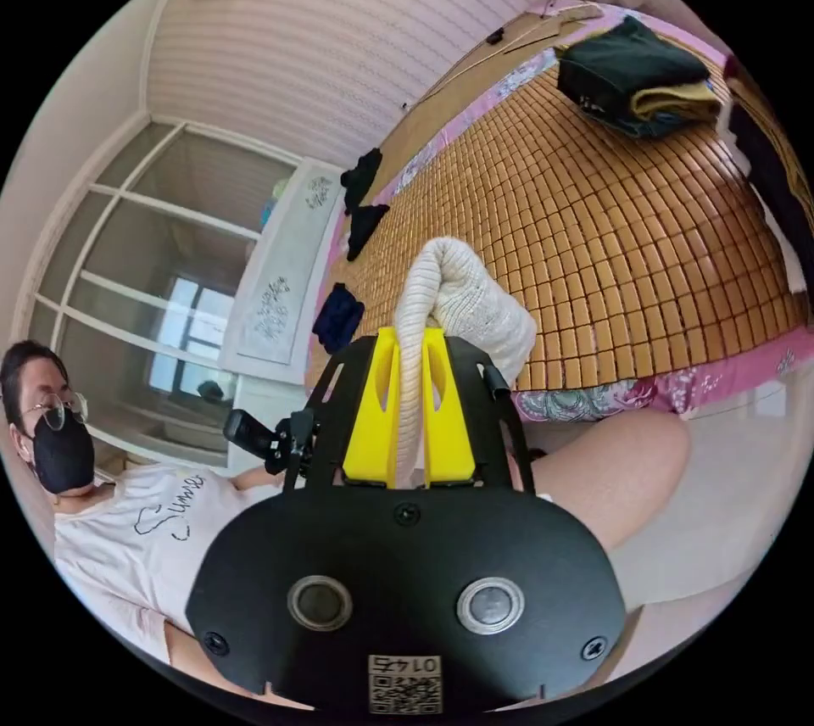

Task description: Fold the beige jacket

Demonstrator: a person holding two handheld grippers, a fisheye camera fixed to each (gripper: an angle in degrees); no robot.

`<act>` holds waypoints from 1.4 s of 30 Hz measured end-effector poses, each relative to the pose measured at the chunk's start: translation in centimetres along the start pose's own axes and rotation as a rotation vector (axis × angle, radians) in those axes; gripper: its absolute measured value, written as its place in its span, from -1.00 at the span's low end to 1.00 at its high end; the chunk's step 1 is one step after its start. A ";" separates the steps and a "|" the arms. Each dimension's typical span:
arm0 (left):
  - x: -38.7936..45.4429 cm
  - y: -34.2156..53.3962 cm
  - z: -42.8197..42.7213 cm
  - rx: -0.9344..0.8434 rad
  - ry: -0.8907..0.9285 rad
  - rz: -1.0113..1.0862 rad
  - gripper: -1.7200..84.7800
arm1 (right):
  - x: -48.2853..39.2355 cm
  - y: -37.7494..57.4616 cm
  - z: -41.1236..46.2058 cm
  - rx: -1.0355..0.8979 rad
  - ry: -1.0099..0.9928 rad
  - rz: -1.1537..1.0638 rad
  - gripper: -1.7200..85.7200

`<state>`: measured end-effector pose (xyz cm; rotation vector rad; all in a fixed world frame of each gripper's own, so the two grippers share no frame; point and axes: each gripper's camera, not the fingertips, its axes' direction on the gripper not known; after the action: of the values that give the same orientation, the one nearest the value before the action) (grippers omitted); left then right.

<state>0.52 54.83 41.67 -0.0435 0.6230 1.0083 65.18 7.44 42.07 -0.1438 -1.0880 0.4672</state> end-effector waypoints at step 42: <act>-23.1 7.1 0.9 -0.088 -0.175 -0.515 -0.86 | -26.8 -7.7 28.7 -0.486 0.476 -0.585 -0.85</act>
<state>-13.47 41.09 55.80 -0.1826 0.3771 0.5316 32.10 -14.30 36.06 -0.3322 -0.7051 -0.3541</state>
